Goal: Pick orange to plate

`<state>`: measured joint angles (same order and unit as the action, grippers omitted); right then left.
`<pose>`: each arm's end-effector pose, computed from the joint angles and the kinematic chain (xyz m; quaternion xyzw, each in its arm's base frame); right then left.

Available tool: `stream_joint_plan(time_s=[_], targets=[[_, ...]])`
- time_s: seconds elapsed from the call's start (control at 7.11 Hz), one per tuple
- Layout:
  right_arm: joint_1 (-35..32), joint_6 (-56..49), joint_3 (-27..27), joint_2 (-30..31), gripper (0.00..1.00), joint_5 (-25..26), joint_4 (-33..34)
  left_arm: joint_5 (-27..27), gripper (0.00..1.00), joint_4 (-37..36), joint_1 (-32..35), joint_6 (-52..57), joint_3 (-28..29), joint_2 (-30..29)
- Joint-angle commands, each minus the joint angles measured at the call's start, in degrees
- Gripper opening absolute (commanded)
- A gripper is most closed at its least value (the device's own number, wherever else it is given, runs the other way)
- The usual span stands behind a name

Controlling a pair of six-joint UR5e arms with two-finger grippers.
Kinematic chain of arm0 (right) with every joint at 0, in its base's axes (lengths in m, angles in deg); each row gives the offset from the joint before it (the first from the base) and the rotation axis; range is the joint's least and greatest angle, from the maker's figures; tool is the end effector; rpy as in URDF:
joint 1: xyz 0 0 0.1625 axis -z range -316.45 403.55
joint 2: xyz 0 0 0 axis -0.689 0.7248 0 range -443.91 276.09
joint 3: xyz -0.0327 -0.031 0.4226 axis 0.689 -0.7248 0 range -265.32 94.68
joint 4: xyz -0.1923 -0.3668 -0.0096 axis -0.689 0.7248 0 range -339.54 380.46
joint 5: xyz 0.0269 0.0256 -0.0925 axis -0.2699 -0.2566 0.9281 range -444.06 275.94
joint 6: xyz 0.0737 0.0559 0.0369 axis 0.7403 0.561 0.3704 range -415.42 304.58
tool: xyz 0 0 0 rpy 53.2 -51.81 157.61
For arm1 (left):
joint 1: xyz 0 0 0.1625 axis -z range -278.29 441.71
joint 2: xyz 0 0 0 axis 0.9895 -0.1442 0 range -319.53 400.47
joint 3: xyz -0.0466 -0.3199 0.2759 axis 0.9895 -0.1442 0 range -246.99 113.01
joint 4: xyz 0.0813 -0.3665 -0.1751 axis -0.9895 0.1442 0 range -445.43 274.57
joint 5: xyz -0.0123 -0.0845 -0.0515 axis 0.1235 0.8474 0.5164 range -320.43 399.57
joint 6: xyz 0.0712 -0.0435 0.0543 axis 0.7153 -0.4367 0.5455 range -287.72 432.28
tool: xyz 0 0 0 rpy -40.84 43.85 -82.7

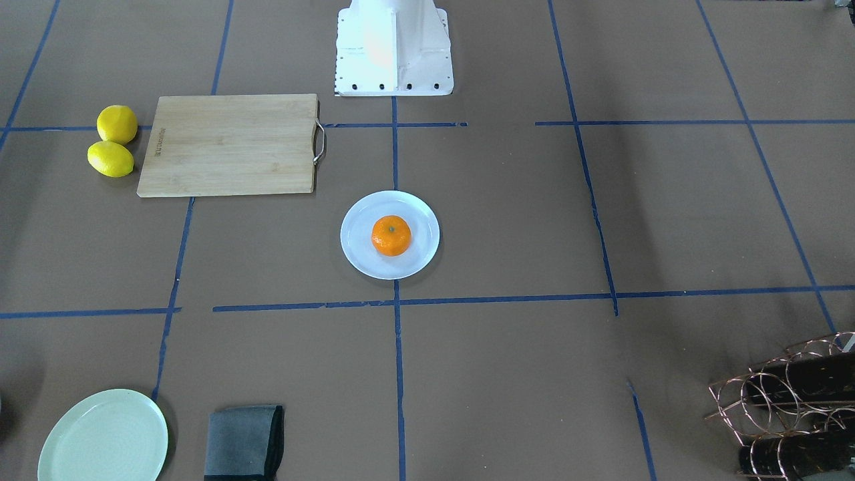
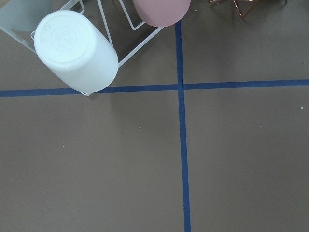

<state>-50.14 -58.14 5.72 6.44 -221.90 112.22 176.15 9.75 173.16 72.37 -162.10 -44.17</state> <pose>0.0908 -0.4831 0.6515 0.0141 -0.4053 0.0115 0.9140 -0.0726 -0.4561 0.6470 0.0449 0.3944 0.0060 0.9178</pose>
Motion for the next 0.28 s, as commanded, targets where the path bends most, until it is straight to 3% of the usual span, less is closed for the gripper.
stream_joint_plan(time_s=[0.0, 0.14], targets=[[0.0, 0.1, 0.1, 0.0, 1.00, 0.0, 0.0, 0.0, 1.00, 0.0, 0.0, 0.0, 0.0, 0.0], [0.0, 0.1, 0.2, 0.0, 1.00, 0.0, 0.0, 0.0, 1.00, 0.0, 0.0, 0.0, 0.0, -0.1]])
